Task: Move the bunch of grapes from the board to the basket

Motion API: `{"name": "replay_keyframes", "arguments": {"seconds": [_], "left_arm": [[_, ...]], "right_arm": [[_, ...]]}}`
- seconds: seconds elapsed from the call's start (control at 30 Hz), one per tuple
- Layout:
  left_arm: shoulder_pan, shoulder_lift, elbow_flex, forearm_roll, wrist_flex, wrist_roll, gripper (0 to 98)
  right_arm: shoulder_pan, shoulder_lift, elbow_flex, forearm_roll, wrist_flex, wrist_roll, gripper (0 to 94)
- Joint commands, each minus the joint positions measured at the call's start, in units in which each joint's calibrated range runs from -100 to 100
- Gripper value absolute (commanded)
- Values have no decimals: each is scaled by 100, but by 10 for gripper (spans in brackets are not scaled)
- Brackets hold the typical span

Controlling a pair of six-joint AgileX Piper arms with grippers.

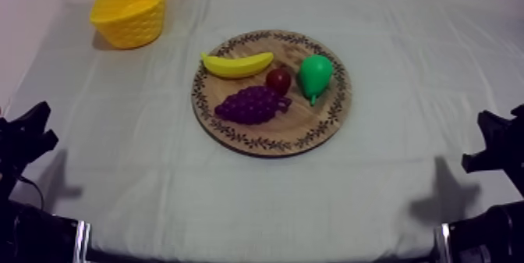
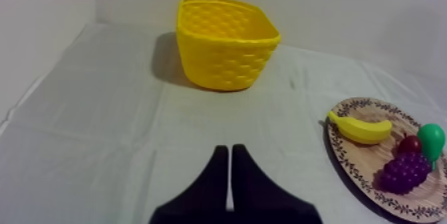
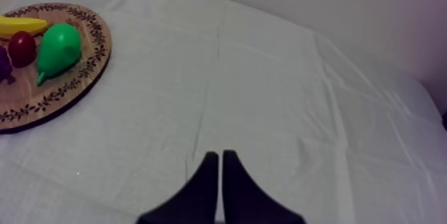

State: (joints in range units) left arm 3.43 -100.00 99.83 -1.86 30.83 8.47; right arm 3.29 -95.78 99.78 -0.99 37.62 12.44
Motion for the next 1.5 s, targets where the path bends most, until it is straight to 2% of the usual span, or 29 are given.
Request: {"name": "replay_keyframes", "arguments": {"seconds": [0.0, 0.33, 0.5, 0.6, 0.9, 1.1, 1.47], "left_arm": [[1, 0, 5, -2, 5, 0, 0], [1, 0, 5, -9, 5, 18, 0], [-4, 0, 5, -15, 25, -310, 0], [-11, 42, 5, -22, 2, -375, 0], [80, 1378, -599, -31, -836, -353, 0], [353, 2520, -1656, -31, -923, -395, 0], [1141, 4457, -3592, -31, -920, -605, 0]], "right_arm": [[0, 2, -1, -1, -4, -1, 3], [0, 2, -1, -1, -4, -1, 3], [0, 2, -1, -1, -4, -1, 3], [0, 2, -1, -1, -4, -3, 3], [0, 2, -1, -1, -4, -1, 3], [0, 2, -1, -1, -4, -1, 3], [0, 2, -1, -1, -4, -1, 3]]}}
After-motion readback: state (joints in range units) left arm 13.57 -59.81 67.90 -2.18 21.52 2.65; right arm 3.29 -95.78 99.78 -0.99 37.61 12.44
